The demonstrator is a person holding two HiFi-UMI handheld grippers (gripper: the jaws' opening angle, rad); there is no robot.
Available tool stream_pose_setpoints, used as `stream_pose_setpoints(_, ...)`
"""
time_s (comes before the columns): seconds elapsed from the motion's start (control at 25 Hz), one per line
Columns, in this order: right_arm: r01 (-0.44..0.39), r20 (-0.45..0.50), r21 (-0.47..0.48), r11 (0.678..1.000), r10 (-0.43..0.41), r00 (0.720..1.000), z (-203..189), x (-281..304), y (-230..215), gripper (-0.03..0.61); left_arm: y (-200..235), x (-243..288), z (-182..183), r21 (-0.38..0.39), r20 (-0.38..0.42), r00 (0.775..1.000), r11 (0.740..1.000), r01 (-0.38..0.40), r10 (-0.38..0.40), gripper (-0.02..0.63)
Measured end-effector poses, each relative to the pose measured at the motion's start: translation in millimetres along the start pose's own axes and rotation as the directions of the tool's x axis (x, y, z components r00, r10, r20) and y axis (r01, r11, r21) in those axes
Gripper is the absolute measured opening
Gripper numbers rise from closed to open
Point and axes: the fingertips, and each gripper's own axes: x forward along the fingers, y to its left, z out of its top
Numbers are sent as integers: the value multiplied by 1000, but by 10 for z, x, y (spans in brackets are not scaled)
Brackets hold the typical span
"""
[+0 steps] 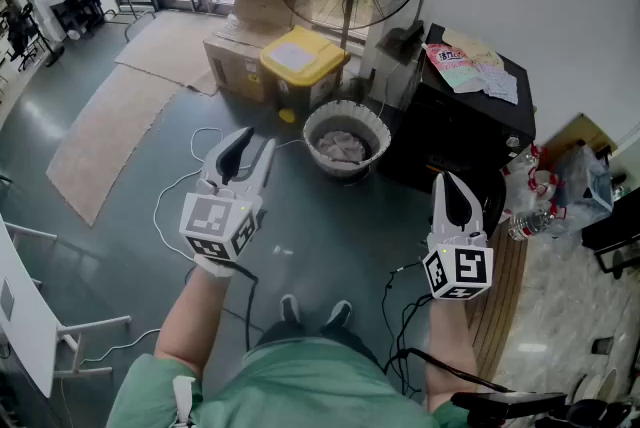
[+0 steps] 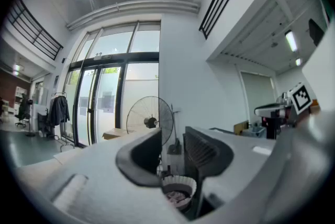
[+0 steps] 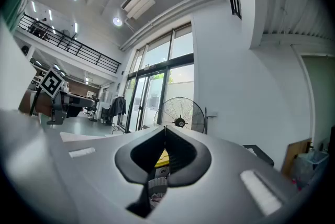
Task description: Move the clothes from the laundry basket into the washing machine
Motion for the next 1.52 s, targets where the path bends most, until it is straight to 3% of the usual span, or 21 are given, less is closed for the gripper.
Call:
stream_pose_setpoints(0.6, 16, 8, 2, 1000, -16, 1000, -66, -39, -123, 6, 67, 19, -120, -15, -25, 999, 999, -38, 37, 141)
stream_pose_setpoints(0.88, -16, 12, 25, 1000, 15, 1000, -135, 119, -474, 176, -101, 231, -130, -2, -36, 996, 997, -82, 82, 170)
stream_pose_setpoints(1.2, -77, 22, 36, 996, 76, 997, -193, 187, -875, 189, -370, 361, -110, 17, -39, 990, 990, -138, 139, 213)
stream_pose_setpoints(1.52, -120, 12, 31, 992, 119, 993, -223, 368, -1039, 189, -396, 487, -139, 14, -44, 984, 985, -175, 175, 216)
